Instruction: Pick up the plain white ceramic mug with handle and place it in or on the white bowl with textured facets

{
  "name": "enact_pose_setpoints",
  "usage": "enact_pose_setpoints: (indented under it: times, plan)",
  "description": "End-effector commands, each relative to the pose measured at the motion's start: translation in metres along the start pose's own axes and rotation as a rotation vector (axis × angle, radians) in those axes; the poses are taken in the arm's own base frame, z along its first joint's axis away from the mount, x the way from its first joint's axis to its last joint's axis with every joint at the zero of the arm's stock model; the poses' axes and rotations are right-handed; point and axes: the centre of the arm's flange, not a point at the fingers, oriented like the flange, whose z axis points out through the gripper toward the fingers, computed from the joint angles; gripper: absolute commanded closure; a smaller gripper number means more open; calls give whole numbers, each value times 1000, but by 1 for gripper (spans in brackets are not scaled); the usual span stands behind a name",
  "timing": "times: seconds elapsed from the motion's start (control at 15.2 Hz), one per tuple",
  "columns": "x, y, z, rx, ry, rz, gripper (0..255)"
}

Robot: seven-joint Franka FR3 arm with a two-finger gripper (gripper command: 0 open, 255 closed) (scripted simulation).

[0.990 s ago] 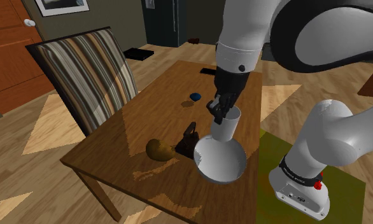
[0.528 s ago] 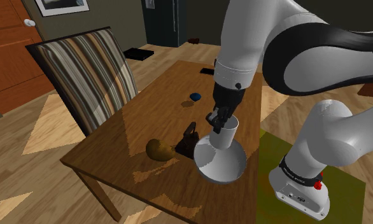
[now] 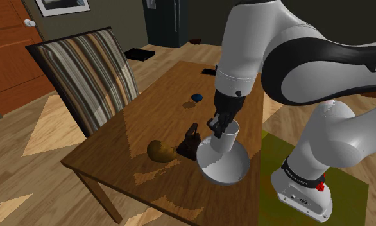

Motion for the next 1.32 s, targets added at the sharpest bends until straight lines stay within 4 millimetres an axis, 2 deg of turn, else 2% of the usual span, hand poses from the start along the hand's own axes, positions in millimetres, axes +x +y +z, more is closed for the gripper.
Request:
enact_pose_setpoints:
  times: [0.0,0.07,0.13,0.46,0.73,1.25]
  plan:
    - [0,0,1,0,-1,0,255]
    - [0,0,1,0,-1,0,255]
    - [0,0,0,0,-1,0,0]
    - [0,0,1,0,-1,0,0]
    - [0,0,-49,0,-1,0,0]
    - [0,0,-49,0,-1,0,0]
